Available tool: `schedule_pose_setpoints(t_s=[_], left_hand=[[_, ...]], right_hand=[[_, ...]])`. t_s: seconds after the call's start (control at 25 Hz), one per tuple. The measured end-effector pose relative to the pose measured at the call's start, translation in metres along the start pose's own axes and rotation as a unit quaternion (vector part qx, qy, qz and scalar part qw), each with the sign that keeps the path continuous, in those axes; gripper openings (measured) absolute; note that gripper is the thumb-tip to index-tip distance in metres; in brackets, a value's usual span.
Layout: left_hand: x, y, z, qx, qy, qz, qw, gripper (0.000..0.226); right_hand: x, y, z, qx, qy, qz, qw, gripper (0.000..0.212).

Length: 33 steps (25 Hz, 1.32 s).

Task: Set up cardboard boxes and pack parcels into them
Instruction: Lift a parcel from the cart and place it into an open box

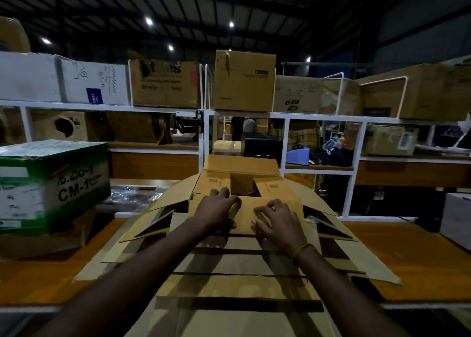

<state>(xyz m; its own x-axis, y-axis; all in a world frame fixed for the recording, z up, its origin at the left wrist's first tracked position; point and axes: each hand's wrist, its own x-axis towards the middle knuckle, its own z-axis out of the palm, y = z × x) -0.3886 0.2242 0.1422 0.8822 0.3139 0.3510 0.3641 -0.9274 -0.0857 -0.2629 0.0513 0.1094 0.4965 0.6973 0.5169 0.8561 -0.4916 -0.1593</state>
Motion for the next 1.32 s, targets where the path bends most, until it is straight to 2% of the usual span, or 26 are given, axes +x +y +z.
schedule_pose_setpoints(t_s=[0.12, 0.32, 0.48, 0.56, 0.68, 0.8, 0.96, 1.16, 1.32], left_hand=[[0.020, -0.008, -0.016, -0.052, -0.019, 0.001, 0.998, 0.064], [0.054, -0.016, -0.020, -0.058, -0.089, 0.049, 0.993, 0.036], [0.079, -0.021, -0.005, -0.109, -0.120, 0.054, 0.985, 0.031], [0.089, -0.021, -0.001, -0.124, -0.116, 0.059, 0.984, 0.031], [0.104, -0.015, 0.002, -0.157, -0.100, 0.074, 0.980, 0.031], [0.119, -0.010, 0.009, -0.178, -0.080, 0.086, 0.977, 0.051], [0.132, 0.006, 0.010, -0.176, -0.063, 0.131, 0.974, 0.077], [0.153, 0.027, 0.016, -0.176, -0.051, 0.179, 0.967, 0.085], [0.164, 0.048, 0.022, -0.166, -0.049, 0.209, 0.962, 0.083]], right_hand=[[0.020, -0.008, -0.006, -0.034, -0.002, 0.028, 0.999, 0.038], [0.055, -0.017, -0.016, -0.059, -0.075, 0.070, 0.993, 0.045], [0.080, -0.013, -0.021, -0.118, -0.148, 0.094, 0.977, 0.051], [0.086, -0.012, -0.020, -0.148, -0.154, 0.101, 0.972, 0.052], [0.085, -0.016, -0.015, -0.197, -0.087, 0.080, 0.973, 0.044], [0.080, -0.012, -0.014, -0.233, 0.022, 0.046, 0.971, 0.032], [0.075, 0.011, -0.008, -0.243, 0.069, 0.046, 0.966, 0.061], [0.075, 0.028, -0.004, -0.281, 0.070, 0.061, 0.955, 0.074], [0.074, 0.035, -0.010, -0.269, 0.027, 0.144, 0.952, 0.076]])
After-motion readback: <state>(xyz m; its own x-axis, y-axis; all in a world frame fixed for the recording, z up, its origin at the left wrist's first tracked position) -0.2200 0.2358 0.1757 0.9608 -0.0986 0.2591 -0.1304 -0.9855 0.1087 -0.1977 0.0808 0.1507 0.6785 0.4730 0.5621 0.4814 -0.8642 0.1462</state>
